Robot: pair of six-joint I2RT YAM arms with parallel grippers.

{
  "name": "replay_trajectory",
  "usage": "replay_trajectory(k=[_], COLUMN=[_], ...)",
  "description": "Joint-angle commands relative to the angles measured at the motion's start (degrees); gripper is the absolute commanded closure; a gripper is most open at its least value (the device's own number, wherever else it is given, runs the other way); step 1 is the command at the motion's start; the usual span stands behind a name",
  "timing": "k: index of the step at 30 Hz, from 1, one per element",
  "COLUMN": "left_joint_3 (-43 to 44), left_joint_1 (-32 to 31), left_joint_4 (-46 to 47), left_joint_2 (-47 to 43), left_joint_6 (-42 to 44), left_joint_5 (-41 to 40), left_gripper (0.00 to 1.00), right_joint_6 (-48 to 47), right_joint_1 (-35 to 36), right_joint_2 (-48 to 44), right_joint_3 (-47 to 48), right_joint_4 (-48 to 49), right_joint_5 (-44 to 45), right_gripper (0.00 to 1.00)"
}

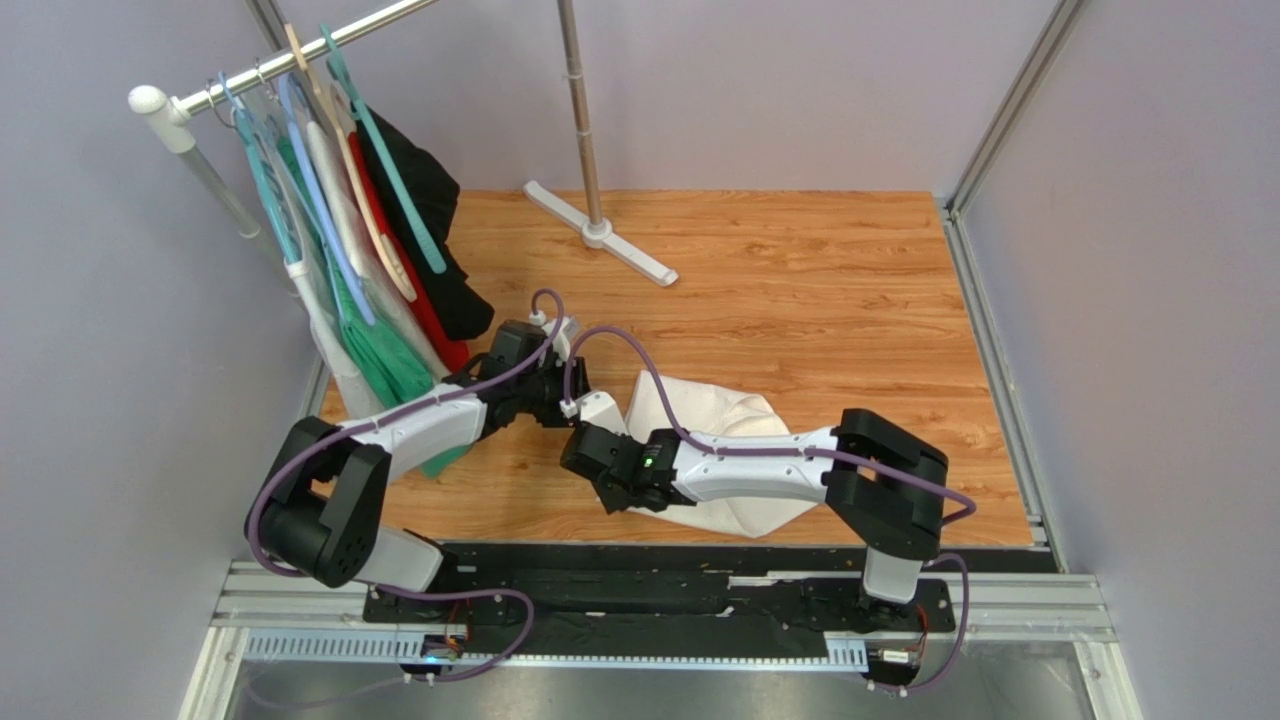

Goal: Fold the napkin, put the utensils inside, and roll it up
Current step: Fold the napkin

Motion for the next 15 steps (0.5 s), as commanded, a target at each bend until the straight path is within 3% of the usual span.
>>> replay_trajectory(k=[1, 4, 11, 15], left_joint_3=[0.0, 0.1, 0.3, 0.2], left_joint_1=[0.1, 0.1, 0.1, 0.1], left_joint_4=[0.3, 0.2, 0.1, 0.1], left_joint_2=[-2.1, -2.1, -1.9, -1.9], left_joint_6=[0.7, 0.9, 0.9, 1.0], left_joint_5=[0.7, 0.8, 0.7, 0.8], left_gripper=[0.6, 0.6, 0.6, 0.6], right_joint_6=[1.4, 1.3, 0.7, 0.6], right_joint_1=[0.7, 0.7, 0.8, 0.9], right_joint_2=[0.8, 1.0, 2.1, 2.4], right_joint_3=[1.9, 2.1, 3.4, 4.9], right_joint_4=[-0.6, -0.3, 0.3, 0.0], right_joint_5=[2.0, 1.9, 0.8, 0.5], right_gripper=[0.67, 0.72, 0.94, 0.98])
